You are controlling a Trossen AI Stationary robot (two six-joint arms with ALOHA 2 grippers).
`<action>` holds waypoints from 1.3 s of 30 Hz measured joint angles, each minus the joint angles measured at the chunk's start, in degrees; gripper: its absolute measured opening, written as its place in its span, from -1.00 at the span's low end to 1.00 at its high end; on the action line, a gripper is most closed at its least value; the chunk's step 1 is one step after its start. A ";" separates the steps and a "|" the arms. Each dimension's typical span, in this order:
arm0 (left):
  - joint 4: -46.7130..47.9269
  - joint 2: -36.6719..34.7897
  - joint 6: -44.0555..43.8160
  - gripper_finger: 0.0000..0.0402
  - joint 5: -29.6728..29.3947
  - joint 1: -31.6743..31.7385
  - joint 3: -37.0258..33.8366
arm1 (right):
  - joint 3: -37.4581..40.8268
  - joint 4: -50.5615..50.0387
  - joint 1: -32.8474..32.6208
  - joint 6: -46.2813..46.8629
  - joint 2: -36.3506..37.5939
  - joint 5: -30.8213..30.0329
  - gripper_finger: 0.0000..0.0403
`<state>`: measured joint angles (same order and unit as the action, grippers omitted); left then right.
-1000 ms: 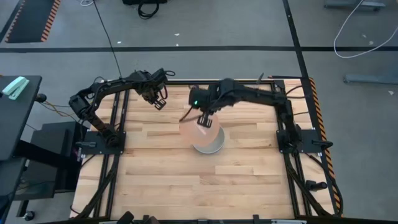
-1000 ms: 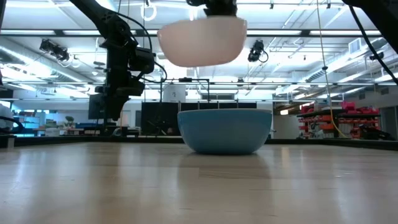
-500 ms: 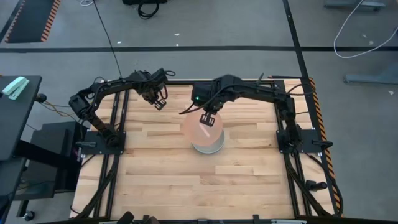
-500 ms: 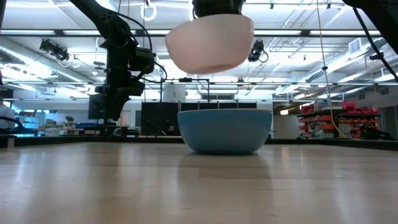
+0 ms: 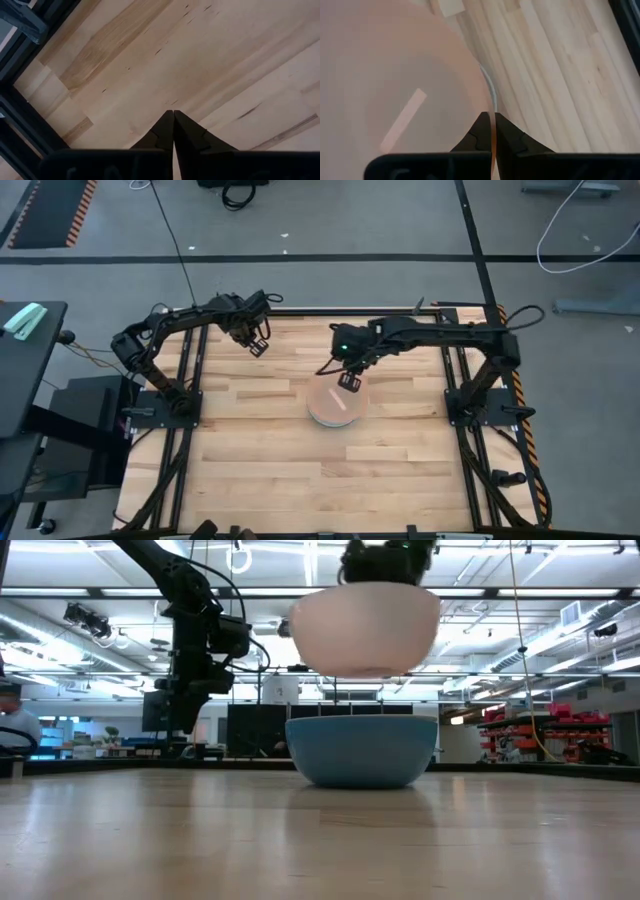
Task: Nest bowls inside each other
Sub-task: Stack the orange bowl on top of the gray bowl
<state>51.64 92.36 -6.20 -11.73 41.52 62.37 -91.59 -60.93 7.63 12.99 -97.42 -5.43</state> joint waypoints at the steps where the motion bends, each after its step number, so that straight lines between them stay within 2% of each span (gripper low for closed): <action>1: -0.18 0.00 -0.02 -0.90 -0.01 0.00 0.00 | 2.23 1.59 0.10 0.48 1.58 -0.01 -0.98; 4: -0.73 0.00 -0.02 -0.87 0.02 -0.02 0.00 | 7.79 5.25 0.18 2.06 5.13 0.46 -0.98; 9: -1.54 0.00 -0.02 -0.91 0.02 0.00 0.00 | 13.17 8.56 0.25 2.41 5.96 1.29 -0.98; 16: -1.75 0.00 -0.02 -0.95 0.13 0.00 0.00 | 13.86 13.06 2.51 0.29 2.76 4.31 -0.98; 24: -2.08 0.00 -0.02 -0.86 0.19 -0.02 0.00 | 13.72 15.87 3.83 -0.95 0.87 5.21 -0.98; 34: -2.29 0.00 0.00 -0.95 0.39 -0.02 0.00 | 13.79 16.14 3.83 -2.37 -3.63 6.16 -0.98; 39: -2.32 0.00 0.59 -0.91 0.44 -0.02 0.00 | 13.79 16.46 3.92 -3.20 -6.00 6.19 -0.98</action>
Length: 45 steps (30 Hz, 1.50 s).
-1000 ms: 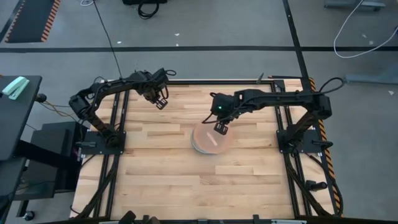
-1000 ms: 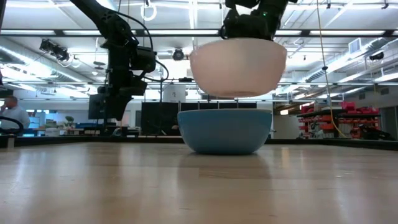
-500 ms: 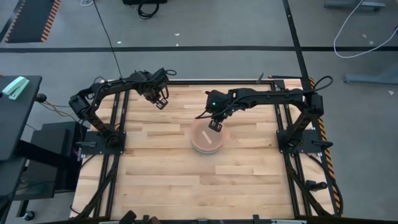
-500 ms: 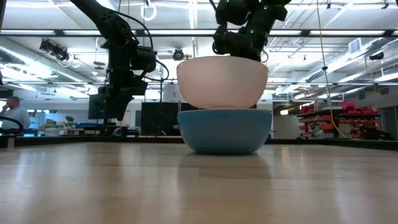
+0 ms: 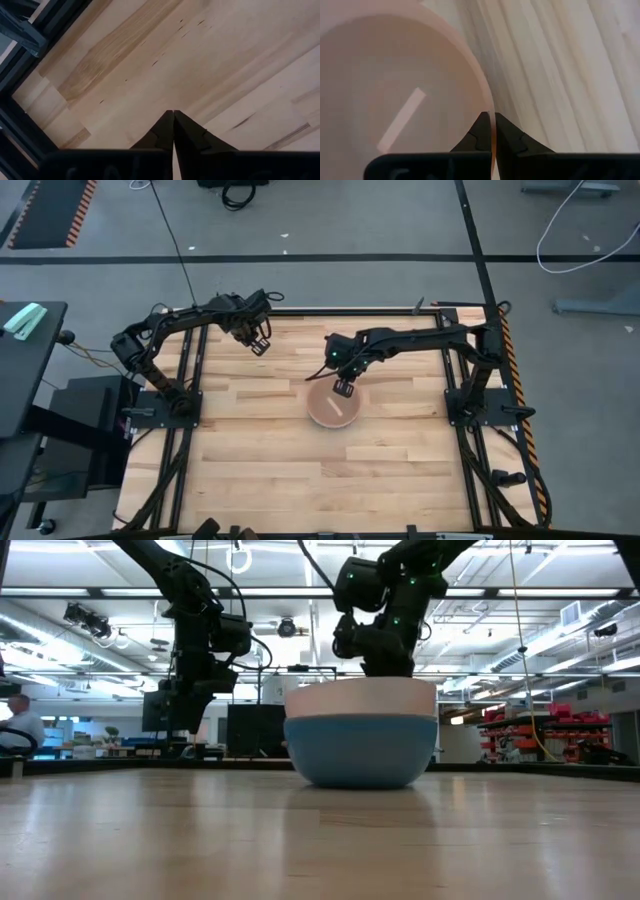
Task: Nest bowls inside each other
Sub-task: Stack the orange bowl on top of the gray bowl
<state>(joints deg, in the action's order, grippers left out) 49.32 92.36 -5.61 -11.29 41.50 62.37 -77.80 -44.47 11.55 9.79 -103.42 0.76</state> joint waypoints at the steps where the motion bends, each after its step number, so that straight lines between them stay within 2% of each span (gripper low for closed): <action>1: 0.00 0.00 0.00 -0.90 0.00 0.00 0.00 | 0.00 0.08 0.00 -0.16 -0.24 0.07 -0.97; 11: -0.02 0.00 0.00 -0.91 0.00 0.00 0.00 | -0.02 1.73 -0.07 -0.12 -0.52 0.12 -0.94; 18: -0.02 0.00 0.00 -0.94 0.00 0.00 0.00 | -0.02 1.82 -0.05 0.97 -0.50 -0.05 -0.76; 30: -0.02 0.00 0.00 -0.86 0.00 0.00 0.01 | -0.26 0.80 -0.04 2.09 -0.08 -0.05 -0.45; 38: 0.00 0.00 0.00 -0.91 0.02 0.00 0.01 | -0.26 0.23 -0.04 2.29 1.82 -0.29 -0.41; 45: 0.02 0.00 0.00 -0.85 0.02 0.00 0.02 | -0.26 -0.82 0.02 2.77 5.54 -1.13 -0.41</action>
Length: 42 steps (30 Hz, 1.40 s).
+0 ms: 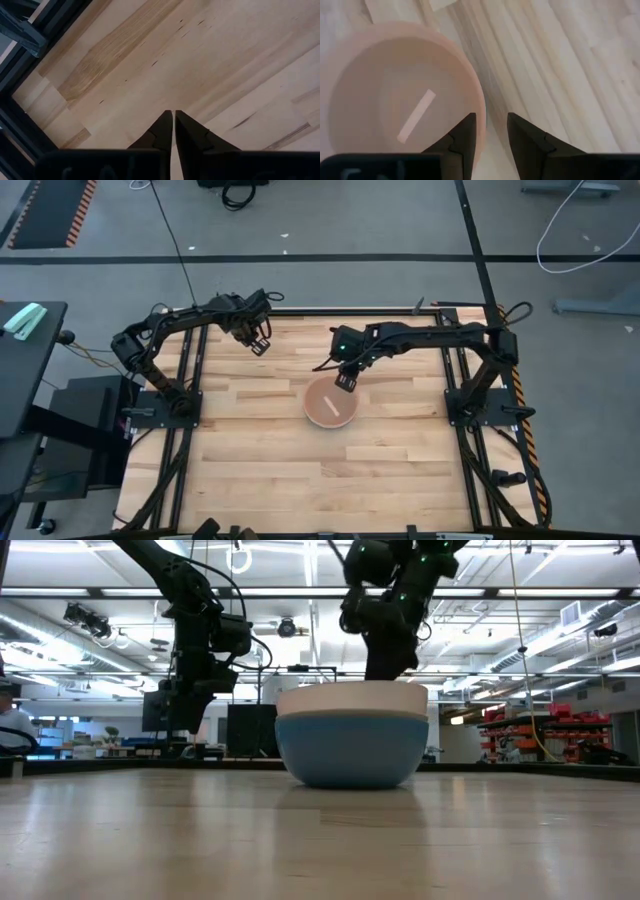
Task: Nest bowls inside each other
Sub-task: Stack the orange bowl on top of the gray bowl, then return to Home Position
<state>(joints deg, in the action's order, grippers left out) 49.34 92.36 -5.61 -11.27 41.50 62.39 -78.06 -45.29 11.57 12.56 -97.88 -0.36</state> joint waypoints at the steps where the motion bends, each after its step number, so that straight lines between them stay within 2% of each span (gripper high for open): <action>1: 0.01 0.00 0.00 -0.85 0.00 0.00 -0.01 | 0.00 -0.48 -0.02 0.34 0.77 -0.02 -0.41; 8: 0.18 0.00 0.00 -0.87 0.00 0.00 0.00 | 3.01 -2.76 -3.20 1.86 5.39 -2.44 -0.49; 14: 0.17 0.00 0.00 -0.89 1.02 0.00 0.00 | 8.89 1.82 -6.44 1.87 6.30 -3.28 -0.90; 16: 0.15 0.00 0.00 -0.88 1.03 -0.02 0.00 | 10.32 3.26 -7.13 1.60 6.30 -3.50 -0.96; 20: 0.15 0.00 0.00 -0.86 1.01 0.00 -0.01 | 11.97 4.79 -7.64 2.28 6.31 -4.87 -0.91; 24: 0.15 0.00 0.00 -0.87 1.03 0.00 -0.01 | 12.96 5.94 -7.58 2.29 6.31 -5.11 -0.97; 34: -0.31 0.00 0.01 -0.90 1.03 0.00 0.00 | 13.02 6.98 -7.65 2.89 6.31 -4.96 -0.98; 42: -2.42 0.00 0.77 -0.85 1.02 -0.17 0.00 | 8.65 7.53 -9.30 0.85 7.64 -4.96 -0.91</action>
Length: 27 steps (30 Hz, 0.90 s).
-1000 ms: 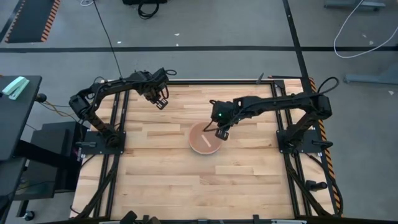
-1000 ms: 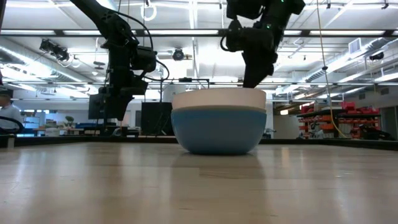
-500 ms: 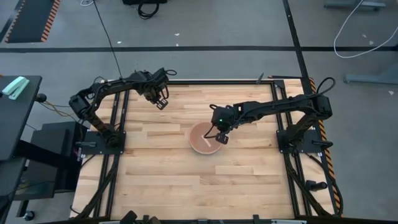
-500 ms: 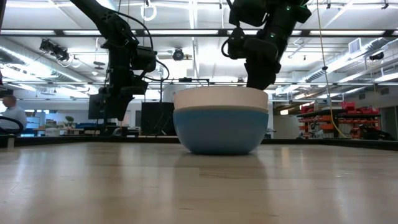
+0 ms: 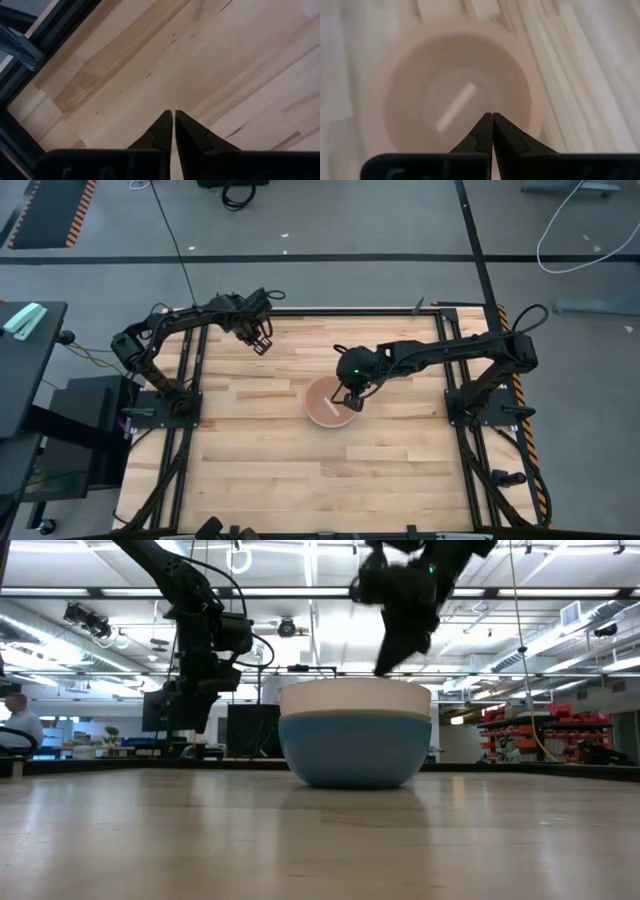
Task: Nest bowls inside each other
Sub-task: Return to Home Position
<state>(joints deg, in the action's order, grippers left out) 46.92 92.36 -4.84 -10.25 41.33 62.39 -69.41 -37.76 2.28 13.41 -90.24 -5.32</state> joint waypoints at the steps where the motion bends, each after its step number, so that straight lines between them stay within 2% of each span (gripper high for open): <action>1: 0.00 0.00 0.10 -0.85 -0.01 -0.10 0.00 | -0.63 0.27 -0.36 -0.26 0.50 0.00 -0.91; 7: 0.50 -0.26 2.73 -0.91 -0.01 -2.53 0.00 | -1.97 0.90 -2.81 -0.50 4.37 -0.02 -0.92; 13: 0.35 -3.43 5.57 -0.94 -0.01 -7.39 0.04 | -1.97 1.05 -6.23 0.48 10.78 -0.02 -0.92; 27: -3.67 -22.24 5.61 -0.86 0.00 -18.25 0.07 | -1.99 -0.24 -14.35 0.56 26.86 0.00 -0.92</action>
<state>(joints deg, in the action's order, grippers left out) 43.26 70.12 0.78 -10.25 23.07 62.46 -71.40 -38.01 -12.07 13.97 -63.38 -5.32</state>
